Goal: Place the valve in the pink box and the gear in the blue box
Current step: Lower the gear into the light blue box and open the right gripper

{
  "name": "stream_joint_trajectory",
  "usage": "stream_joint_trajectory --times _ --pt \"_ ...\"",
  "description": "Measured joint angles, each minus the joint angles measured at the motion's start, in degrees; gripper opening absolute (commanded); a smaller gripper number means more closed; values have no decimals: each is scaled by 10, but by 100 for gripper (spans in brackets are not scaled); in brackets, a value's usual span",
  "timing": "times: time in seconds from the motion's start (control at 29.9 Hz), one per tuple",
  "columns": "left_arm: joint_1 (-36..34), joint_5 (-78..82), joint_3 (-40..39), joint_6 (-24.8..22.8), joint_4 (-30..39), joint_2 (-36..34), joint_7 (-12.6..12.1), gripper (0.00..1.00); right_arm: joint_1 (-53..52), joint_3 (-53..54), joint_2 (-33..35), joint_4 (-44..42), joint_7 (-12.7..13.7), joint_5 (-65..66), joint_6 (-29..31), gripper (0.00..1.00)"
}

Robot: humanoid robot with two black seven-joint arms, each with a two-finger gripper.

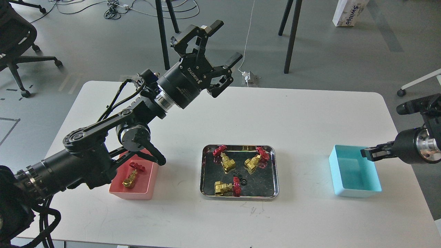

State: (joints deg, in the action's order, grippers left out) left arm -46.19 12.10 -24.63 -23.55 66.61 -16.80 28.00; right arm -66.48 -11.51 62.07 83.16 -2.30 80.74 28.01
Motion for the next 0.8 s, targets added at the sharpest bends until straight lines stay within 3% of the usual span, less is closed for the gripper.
stream_joint_trajectory --times 0.1,0.3,0.4,0.5,0.67,0.8 --pt "0 2 0 0 0 0 0 85 10 0 0 -2 0 0 0 14" --pt "1 2 0 0 0 0 0 86 14 0 0 -6 2 -3 0 62" --pt "4 2 -1 0 0 1 0 86 17 0 -2 -9 2 -10 0 72" --pt "7 2 -1 0 0 1 0 86 21 0 -6 -10 3 -34 0 96" --pt "7 2 -1 -1 0 1 0 86 22 29 -9 -13 4 -78 0 97" --pt "5 3 -5 -6 -16 -5 0 86 23 104 -36 -48 5 -238 -49 97"
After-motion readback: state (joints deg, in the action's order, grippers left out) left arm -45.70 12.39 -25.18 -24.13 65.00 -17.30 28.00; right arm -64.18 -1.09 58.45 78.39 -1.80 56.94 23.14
